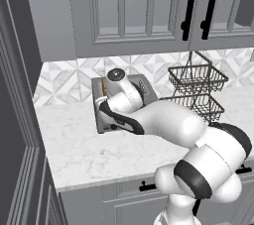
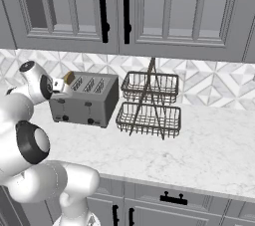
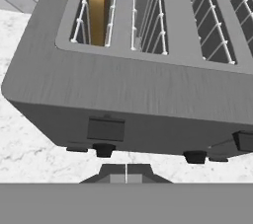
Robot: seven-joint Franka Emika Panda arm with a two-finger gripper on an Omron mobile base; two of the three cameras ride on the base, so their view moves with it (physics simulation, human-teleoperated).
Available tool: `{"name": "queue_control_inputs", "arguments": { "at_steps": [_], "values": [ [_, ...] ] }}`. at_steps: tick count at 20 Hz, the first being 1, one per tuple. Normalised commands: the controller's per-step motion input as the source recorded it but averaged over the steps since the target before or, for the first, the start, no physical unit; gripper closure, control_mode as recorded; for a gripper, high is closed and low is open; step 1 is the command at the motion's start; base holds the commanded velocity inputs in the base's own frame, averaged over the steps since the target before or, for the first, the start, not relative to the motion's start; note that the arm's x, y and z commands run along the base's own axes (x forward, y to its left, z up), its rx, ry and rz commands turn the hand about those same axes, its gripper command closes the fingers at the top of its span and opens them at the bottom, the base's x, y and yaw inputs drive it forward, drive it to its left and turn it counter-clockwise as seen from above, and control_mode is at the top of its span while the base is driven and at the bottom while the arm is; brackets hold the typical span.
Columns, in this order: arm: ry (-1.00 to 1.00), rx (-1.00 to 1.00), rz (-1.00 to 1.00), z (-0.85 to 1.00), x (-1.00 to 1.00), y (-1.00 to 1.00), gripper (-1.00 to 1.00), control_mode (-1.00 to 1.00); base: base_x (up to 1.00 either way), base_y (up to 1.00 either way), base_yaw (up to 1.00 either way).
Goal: Start the toaster. Once the lever pops up, take the bread to the plate on the dining counter.
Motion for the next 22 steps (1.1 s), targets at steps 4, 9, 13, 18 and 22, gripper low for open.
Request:
{"name": "queue_control_inputs", "arguments": {
  "at_steps": [4, 9, 13, 18, 22],
  "values": [
    [0.0, 0.0, 0.0, -0.08, 0.16, 0.0, 1.0, -1.0, 0.0, 0.0, 0.0],
    [0.0, 0.0, 0.0, -0.07, 0.15, 0.0, 1.0, -1.0, 0.0, 0.0, 0.0],
    [0.0, 0.0, 0.0, -0.09, 0.1, 0.06, 1.0, -1.0, 0.0, 0.0, 0.0],
    [0.0, 0.0, 0.0, -0.14, 0.1, 0.12, 1.0, -1.0, 0.0, 0.0, 0.0],
    [0.0, 0.0, 0.0, -0.14, 0.15, 0.08, 1.0, -1.0, 0.0, 0.0, 0.0]
  ]
}}
